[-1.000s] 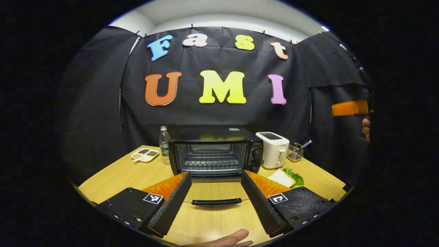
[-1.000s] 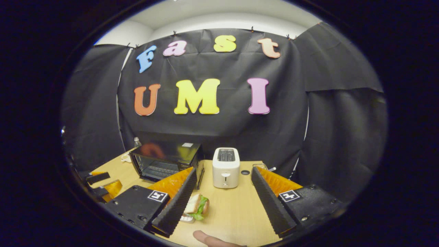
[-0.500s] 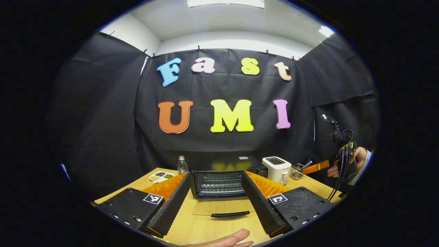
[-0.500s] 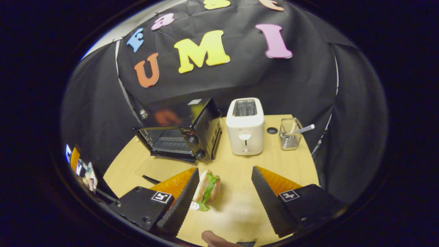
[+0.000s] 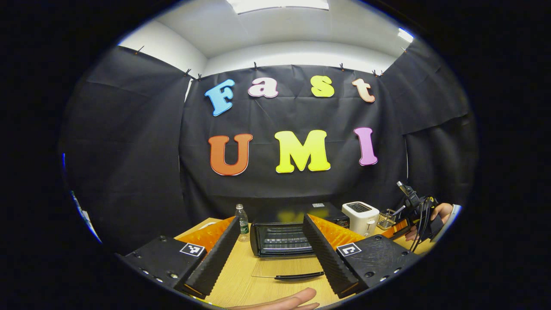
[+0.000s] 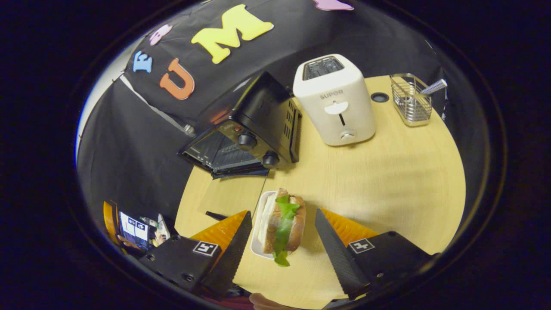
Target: Open the electric oven with the left hand, put the food in, and close the electric oven.
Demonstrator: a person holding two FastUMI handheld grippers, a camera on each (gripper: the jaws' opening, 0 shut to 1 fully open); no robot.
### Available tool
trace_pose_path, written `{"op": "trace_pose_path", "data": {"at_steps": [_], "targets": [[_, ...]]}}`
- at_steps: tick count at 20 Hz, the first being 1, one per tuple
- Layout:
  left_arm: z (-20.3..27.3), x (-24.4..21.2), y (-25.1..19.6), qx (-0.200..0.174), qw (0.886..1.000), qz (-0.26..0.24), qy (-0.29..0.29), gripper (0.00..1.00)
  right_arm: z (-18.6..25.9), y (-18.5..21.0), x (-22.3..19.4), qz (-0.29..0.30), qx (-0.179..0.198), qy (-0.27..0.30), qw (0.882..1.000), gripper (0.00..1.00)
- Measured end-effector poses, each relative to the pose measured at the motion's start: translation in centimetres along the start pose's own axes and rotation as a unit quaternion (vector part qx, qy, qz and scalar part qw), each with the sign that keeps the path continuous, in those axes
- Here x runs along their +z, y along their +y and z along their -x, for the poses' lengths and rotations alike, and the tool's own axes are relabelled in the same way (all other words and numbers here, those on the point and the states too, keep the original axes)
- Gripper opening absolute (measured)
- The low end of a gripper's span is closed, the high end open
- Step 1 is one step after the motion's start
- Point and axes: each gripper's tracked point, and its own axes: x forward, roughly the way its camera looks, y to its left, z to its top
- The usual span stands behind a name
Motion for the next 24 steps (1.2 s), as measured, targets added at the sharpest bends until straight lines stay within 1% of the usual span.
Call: {"op": "trace_pose_path", "data": {"at_steps": [1,2,4,5,6,7,9,10,11,12,14,15,16,17,19,21,23,24], "targets": [[0.0,0.0,-0.1,0.000,1.000,0.000,-0.001,0.95,-0.6,-0.4,0.1,-0.013,0.005,0.004,1.000,0.94],[-0.2,-0.1,-0.1,-0.001,1.000,0.000,-0.002,0.95,-1.2,-0.7,0.2,-0.027,0.011,0.010,1.000,0.93],[-0.5,-0.7,-0.1,0.001,1.000,0.000,0.007,0.95,-2.5,-0.6,-0.5,-0.057,0.030,0.039,0.997,0.90],[-0.6,-1.1,0.2,0.006,1.000,0.001,0.012,0.95,-2.9,-0.3,-1.0,-0.073,0.043,0.055,0.995,1.00],[-0.6,-1.2,0.5,0.012,1.000,0.002,0.015,0.96,-3.3,0.0,-1.4,-0.084,0.057,0.069,0.992,0.85],[-0.7,-1.4,0.7,0.015,1.000,0.002,0.018,0.96,-3.8,0.1,-1.6,-0.088,0.065,0.077,0.991,0.83],[-0.9,-1.8,1.0,0.019,1.000,0.006,0.022,0.96,-4.1,0.4,-2.1,-0.099,0.076,0.086,0.988,0.71],[-0.8,-1.8,1.0,0.018,1.000,0.008,0.024,0.96,-4.0,0.4,-2.1,-0.097,0.076,0.088,0.988,0.60],[-0.7,-2.0,0.9,0.017,0.999,0.010,0.026,0.96,-3.8,0.5,-2.2,-0.094,0.076,0.088,0.989,0.45],[-0.8,-2.1,1.0,0.017,0.999,0.011,0.026,0.96,-3.7,0.5,-2.1,-0.097,0.071,0.085,0.989,0.50],[-0.4,-2.0,1.0,0.015,0.999,0.011,0.026,0.96,-3.3,0.8,-2.2,-0.097,0.065,0.079,0.990,0.42],[-0.4,-2.2,1.1,0.013,1.000,0.013,0.026,0.96,-2.8,0.9,-2.1,-0.097,0.063,0.073,0.991,0.41],[-0.2,-2.2,1.0,0.009,1.000,0.014,0.024,0.96,-2.4,1.1,-1.9,-0.096,0.062,0.064,0.991,0.31],[0.1,-2.1,0.8,0.003,1.000,0.011,0.024,0.96,-1.8,1.2,-1.9,-0.094,0.059,0.054,0.992,0.40],[0.7,-1.7,1.7,0.008,1.000,0.008,0.018,0.96,-0.8,1.8,-1.8,-0.098,0.063,0.030,0.993,0.40],[1.2,-1.5,1.7,-0.001,1.000,0.017,0.011,0.96,0.2,2.6,-2.0,-0.110,0.076,0.009,0.991,0.39],[1.6,-1.2,1.6,-0.013,1.000,0.027,0.005,0.96,0.7,3.4,-2.4,-0.134,0.091,-0.013,0.987,0.39],[1.9,-1.1,1.7,-0.018,0.999,0.031,0.003,0.96,0.9,3.8,-2.3,-0.156,0.099,-0.031,0.982,0.39]]}}
